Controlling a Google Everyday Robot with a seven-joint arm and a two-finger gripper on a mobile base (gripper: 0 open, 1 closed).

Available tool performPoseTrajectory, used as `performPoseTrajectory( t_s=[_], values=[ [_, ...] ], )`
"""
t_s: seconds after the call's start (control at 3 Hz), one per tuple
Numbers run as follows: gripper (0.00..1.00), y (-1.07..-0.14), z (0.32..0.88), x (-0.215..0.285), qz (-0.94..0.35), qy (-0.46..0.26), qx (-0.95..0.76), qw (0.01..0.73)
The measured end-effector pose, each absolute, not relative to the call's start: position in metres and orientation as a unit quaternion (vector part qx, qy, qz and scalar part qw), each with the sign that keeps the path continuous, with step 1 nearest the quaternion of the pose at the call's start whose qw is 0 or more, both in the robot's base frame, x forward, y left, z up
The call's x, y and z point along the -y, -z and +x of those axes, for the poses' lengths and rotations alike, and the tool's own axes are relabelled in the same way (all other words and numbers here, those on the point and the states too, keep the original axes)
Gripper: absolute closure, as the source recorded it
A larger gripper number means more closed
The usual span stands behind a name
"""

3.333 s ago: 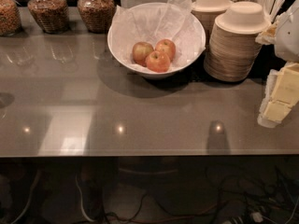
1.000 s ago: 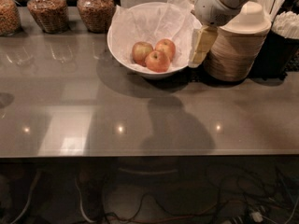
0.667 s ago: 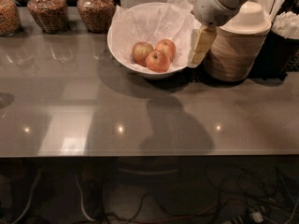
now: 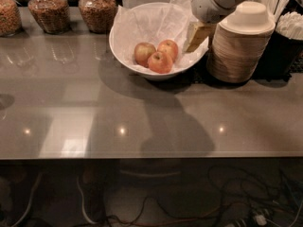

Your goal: Pick apple from white bowl

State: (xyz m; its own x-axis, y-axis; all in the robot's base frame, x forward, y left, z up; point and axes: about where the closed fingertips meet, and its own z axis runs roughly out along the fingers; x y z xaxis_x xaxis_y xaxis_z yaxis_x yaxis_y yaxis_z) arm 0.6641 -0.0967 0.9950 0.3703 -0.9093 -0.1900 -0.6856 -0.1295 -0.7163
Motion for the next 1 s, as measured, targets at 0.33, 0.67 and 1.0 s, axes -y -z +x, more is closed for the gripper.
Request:
performPoseTrajectory(
  t_s=[0.33, 0.67, 1.0],
  values=[
    [0.42, -0.994, 0.684, 0.088, -0.745, 0.165, -0.519, 0.385],
    [0.42, -0.981, 0.702, 0.083, -0.757, 0.165, -0.509, 0.376],
    [0.42, -0.961, 0.719, 0.083, -0.766, 0.16, -0.508, 0.359]
  ],
)
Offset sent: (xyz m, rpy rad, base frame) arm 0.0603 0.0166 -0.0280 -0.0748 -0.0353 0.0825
